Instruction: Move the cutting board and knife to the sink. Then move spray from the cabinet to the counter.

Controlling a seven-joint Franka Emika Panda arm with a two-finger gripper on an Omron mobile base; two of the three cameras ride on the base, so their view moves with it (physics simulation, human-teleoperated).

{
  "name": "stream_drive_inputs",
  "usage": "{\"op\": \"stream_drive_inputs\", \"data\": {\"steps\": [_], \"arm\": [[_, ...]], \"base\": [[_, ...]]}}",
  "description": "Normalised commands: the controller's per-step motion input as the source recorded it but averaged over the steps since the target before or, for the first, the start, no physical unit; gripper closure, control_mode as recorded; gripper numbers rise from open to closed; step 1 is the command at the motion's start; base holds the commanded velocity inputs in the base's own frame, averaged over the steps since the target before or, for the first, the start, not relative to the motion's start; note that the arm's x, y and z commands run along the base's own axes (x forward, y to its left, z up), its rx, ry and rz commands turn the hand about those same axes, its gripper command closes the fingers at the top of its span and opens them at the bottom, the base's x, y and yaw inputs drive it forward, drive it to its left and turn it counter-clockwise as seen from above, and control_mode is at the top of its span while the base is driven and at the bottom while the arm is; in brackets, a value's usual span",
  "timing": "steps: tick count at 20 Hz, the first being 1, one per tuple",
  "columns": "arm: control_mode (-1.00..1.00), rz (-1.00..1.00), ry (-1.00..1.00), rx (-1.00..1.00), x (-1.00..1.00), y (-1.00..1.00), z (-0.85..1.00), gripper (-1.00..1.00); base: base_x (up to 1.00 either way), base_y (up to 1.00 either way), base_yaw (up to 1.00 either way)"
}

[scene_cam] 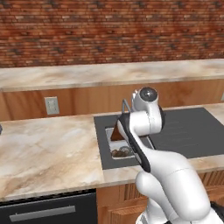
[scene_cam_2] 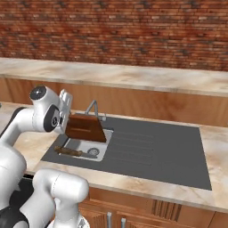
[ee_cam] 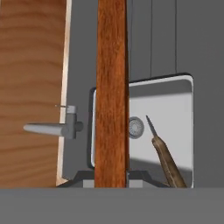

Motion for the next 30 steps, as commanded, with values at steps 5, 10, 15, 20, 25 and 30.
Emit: {"op": "stream_drive_inputs", "data": {"steps": [5,10,15,20,25,30], "arm": [[-1.0,-0.03,0.0,0.0,0.24,0.0,-0.14,1.0],[-1.0,-0.03,0.0,0.0,0.11,0.0,-0.2,1.0],[-1.0,-0.01,-0.09,0.04,-0.03,-0.13,0.0,1.0],[-1.0,-0.01,-0.02,0.04,0.0,-0.15,0.0,1.0],[-1.0,0.0,0.0,0.08,0.0,0.0,-0.01,1.0],[-1.0,-0.08,0.02,0.21,-0.06,0.0,-0.15,1.0]], "base": [[0.0,0.0,0.0],[0.0,0.0,0.0],[0.0,0.0,0.0],[0.0,0.0,0.0],[0.0,0.0,0.0],[0.0,0.0,0.0]]}}
